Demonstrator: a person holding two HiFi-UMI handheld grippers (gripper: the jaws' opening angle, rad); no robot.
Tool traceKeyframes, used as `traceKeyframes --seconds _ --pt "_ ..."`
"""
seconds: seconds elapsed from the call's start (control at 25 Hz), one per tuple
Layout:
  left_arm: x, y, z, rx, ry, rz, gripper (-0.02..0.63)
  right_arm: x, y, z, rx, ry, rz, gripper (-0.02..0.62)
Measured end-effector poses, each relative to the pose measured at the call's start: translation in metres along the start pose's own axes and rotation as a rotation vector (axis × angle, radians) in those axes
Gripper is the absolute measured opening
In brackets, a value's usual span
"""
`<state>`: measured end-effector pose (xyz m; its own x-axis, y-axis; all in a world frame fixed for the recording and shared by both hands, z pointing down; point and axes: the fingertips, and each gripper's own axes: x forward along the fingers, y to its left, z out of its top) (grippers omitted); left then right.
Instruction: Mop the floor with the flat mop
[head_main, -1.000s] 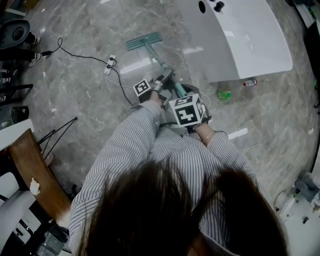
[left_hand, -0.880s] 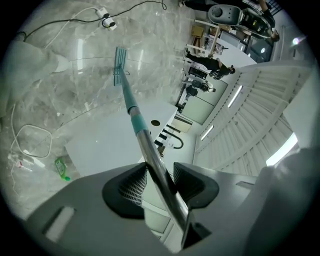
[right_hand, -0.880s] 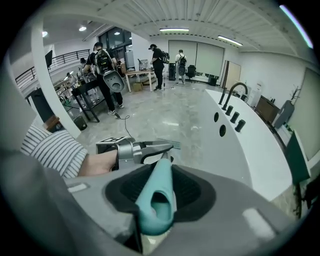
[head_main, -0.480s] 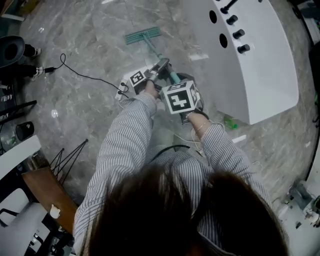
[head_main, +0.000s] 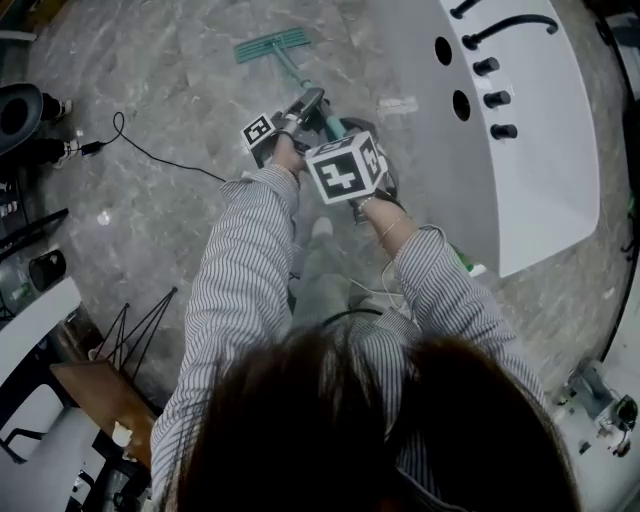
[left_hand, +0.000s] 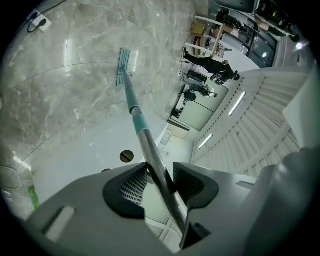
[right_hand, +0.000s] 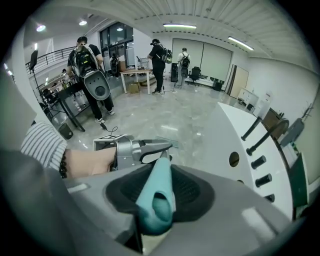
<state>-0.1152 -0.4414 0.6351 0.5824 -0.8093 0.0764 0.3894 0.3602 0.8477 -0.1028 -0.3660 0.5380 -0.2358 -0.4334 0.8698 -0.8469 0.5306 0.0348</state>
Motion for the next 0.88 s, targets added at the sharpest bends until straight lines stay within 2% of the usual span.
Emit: traceKeyframes --seconds 0.28,0.52,0.72,0.88 --pt "-0.001 0.015 -0.004 -0.05 -0.042 -0.036 0.16 0.005 -0.005 -0.018 -0.024 0.012 -0.017 0.107" --pt "-0.018 0.026 -0.028 -0.031 -0.03 -0.024 0.158 -0.012 0.002 -0.044 -0.028 0.001 -0.017 0.107" --pt "-0.044 0.054 -0.064 -0.018 -0.025 -0.01 0.158 -0.035 0.009 -0.091 -0.03 -0.002 -0.013 0.107" --pt "-0.077 0.085 -0.113 -0.001 -0.02 -0.008 0.158 -0.067 0.017 -0.148 -0.023 -0.005 -0.003 0.107"
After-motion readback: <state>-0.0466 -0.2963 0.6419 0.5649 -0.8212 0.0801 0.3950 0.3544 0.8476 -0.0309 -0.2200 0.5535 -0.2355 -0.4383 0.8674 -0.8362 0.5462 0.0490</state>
